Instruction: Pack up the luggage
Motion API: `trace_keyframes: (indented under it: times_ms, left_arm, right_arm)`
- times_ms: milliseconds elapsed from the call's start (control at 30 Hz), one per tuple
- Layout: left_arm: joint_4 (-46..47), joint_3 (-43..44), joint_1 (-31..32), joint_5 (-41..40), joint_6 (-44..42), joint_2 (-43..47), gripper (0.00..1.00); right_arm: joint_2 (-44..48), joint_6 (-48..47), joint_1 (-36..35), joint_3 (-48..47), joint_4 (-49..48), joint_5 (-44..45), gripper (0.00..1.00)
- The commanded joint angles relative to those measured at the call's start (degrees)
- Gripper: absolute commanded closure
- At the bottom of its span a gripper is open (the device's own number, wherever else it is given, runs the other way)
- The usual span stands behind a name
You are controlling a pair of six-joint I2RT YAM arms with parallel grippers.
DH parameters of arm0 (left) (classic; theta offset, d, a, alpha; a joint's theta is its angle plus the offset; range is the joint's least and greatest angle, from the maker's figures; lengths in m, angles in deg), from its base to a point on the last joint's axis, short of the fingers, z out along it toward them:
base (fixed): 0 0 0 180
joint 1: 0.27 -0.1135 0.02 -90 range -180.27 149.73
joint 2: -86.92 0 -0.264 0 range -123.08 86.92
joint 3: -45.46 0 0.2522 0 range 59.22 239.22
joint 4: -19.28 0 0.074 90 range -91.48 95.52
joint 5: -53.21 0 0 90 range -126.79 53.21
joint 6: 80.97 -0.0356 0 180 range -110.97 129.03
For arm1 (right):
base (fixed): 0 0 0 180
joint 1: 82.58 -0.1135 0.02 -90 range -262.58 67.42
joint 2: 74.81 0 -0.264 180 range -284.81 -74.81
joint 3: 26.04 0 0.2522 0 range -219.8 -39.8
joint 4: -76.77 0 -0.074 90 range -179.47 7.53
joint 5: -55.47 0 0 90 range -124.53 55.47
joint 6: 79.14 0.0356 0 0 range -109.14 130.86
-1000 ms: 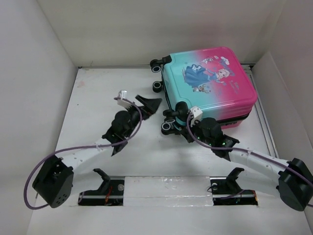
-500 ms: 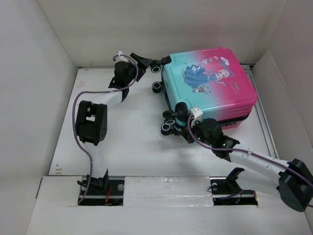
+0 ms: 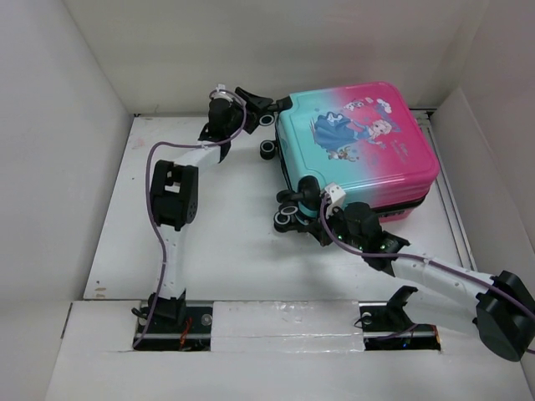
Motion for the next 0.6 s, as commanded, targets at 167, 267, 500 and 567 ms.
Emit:
trace_keyframes:
  times_ms: [167,267,500,567]
  left_arm:
    - [6.6,2.2,0.7,0.8,6.0,-1.7,0.51]
    - [7.1,2.8,0.7,0.2,6.5,-1.7,0.61]
    - [9.5,2.4,1.2,1.3,11.0,-2.8,0.48]
    - [11.3,-0.8,1.2,1.9,12.5,-2.8,0.37]
  right_arm:
    - [1.9,1.7,-2.1,-0.7,-8.5,-7.7,1.0]
    - [1.9,1.7,-2.1,-0.7,-8.5,-7.7,1.0]
    - [2.9,1.7,-2.1,-0.2,-7.9,-6.7,1.0]
    - [2.9,1.7,-2.1,-0.2,-7.9,-6.7,1.0]
